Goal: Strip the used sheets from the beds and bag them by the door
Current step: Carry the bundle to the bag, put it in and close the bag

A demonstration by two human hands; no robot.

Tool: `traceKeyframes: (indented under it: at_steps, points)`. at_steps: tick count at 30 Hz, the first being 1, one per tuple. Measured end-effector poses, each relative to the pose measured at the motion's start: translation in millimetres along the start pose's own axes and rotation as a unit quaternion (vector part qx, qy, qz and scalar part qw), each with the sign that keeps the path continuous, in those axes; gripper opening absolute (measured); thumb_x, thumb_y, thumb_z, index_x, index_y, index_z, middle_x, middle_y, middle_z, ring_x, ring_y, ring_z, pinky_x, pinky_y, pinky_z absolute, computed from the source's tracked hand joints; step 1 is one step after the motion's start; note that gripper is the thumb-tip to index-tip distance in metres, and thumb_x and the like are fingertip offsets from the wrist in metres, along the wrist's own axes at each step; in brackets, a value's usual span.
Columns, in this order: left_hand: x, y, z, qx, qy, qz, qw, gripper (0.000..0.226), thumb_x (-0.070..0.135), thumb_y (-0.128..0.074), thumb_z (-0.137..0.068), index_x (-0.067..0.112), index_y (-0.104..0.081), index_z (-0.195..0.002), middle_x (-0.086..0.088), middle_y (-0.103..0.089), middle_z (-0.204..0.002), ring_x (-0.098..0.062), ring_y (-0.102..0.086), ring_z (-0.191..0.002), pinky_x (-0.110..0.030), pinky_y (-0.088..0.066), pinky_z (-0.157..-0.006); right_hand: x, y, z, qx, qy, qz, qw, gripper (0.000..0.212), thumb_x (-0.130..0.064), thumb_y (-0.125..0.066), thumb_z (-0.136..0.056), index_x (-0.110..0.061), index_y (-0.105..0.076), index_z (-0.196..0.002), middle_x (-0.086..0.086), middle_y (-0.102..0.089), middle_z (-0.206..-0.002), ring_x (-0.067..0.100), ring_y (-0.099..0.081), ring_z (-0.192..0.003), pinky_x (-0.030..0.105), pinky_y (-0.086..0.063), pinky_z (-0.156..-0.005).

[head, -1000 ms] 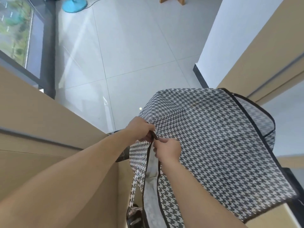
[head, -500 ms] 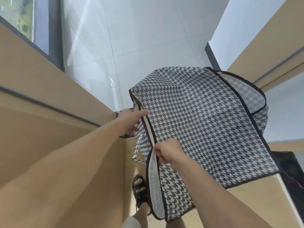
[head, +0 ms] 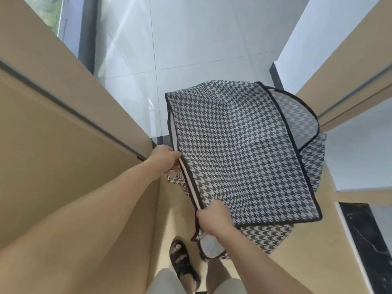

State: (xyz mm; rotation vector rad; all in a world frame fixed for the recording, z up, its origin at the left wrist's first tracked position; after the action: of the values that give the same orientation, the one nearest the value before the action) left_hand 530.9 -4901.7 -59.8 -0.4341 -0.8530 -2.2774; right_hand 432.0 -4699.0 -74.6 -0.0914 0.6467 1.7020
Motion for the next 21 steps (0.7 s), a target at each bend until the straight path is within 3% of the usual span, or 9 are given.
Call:
traceKeyframes:
  at_steps: [6,8,10,13,16,21]
  points:
    - [-39,-13,28,0.049,0.005,0.053,0.997,0.028,0.03,-0.058,-0.097,0.003,-0.067,-0.101,-0.014,-0.072,-0.095,-0.021,-0.069,-0.067,-0.031,-0.051,-0.056,38,18,23,0.034,-0.01,0.049,0.998,0.031,-0.015,-0.057,-0.083,-0.017,-0.038,-0.059,-0.002,-0.044,-0.055,0.016,-0.039,-0.048,0.024,-0.025,-0.043]
    - [-61,-30,57,-0.013,0.018,0.019,1.0,0.037,0.045,-0.06,-0.093,0.01,-0.064,-0.105,-0.006,-0.069,-0.096,-0.024,-0.068,-0.073,-0.03,-0.048,-0.055,43,16,35,0.042,-0.001,0.044,0.998,0.033,-0.017,-0.058,-0.084,-0.018,-0.038,-0.057,-0.003,-0.041,-0.053,0.016,-0.036,-0.047,0.025,-0.025,-0.043]
    - [-79,-56,90,-0.131,0.041,-0.03,0.99,0.051,0.062,-0.061,-0.086,0.013,-0.064,-0.103,-0.003,-0.071,-0.096,-0.025,-0.069,-0.076,-0.029,-0.049,-0.053,45,11,46,0.059,0.012,0.024,0.998,0.033,-0.018,-0.057,-0.085,-0.017,-0.04,-0.057,-0.003,-0.04,-0.053,0.018,-0.037,-0.048,0.026,-0.026,-0.045]
    - [-99,-92,124,-0.244,0.07,-0.051,0.966,0.048,0.058,-0.061,-0.088,0.011,-0.068,-0.101,-0.001,-0.076,-0.083,-0.021,-0.073,-0.072,-0.03,-0.053,-0.058,46,2,59,0.081,0.026,0.036,0.996,0.036,-0.021,-0.056,-0.089,-0.017,-0.041,-0.057,-0.003,-0.043,-0.054,0.016,-0.04,-0.049,0.028,-0.027,-0.046]
    - [-107,-109,133,-0.19,0.061,-0.017,0.98,0.028,0.035,-0.062,-0.095,0.008,-0.067,-0.093,-0.002,-0.073,-0.072,-0.013,-0.069,-0.061,-0.025,-0.05,-0.056,55,-7,70,0.105,0.03,0.051,0.993,0.034,-0.027,-0.052,-0.093,-0.019,-0.041,-0.061,-0.004,-0.046,-0.06,0.014,-0.041,-0.053,0.029,-0.027,-0.046]
    - [-103,-112,133,-0.076,0.017,0.042,0.996,0.022,0.019,-0.057,-0.099,0.003,-0.065,-0.087,-0.006,-0.071,-0.073,-0.003,-0.063,-0.048,-0.014,-0.04,-0.038,97,-14,76,0.117,0.011,0.109,0.987,0.023,-0.03,-0.044,-0.096,-0.018,-0.054,-0.079,-0.002,-0.055,-0.073,0.023,-0.054,-0.07,0.029,-0.039,-0.059]
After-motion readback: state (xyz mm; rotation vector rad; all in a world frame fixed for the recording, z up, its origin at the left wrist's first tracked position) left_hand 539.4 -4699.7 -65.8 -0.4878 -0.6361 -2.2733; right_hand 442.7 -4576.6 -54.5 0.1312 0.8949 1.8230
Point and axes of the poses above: each hand's wrist, its own z-axis away from the middle knuckle, its own y-axis out of the back of the hand, x = y × z, the point moved 3 cm from there along -z, towards the middle knuckle
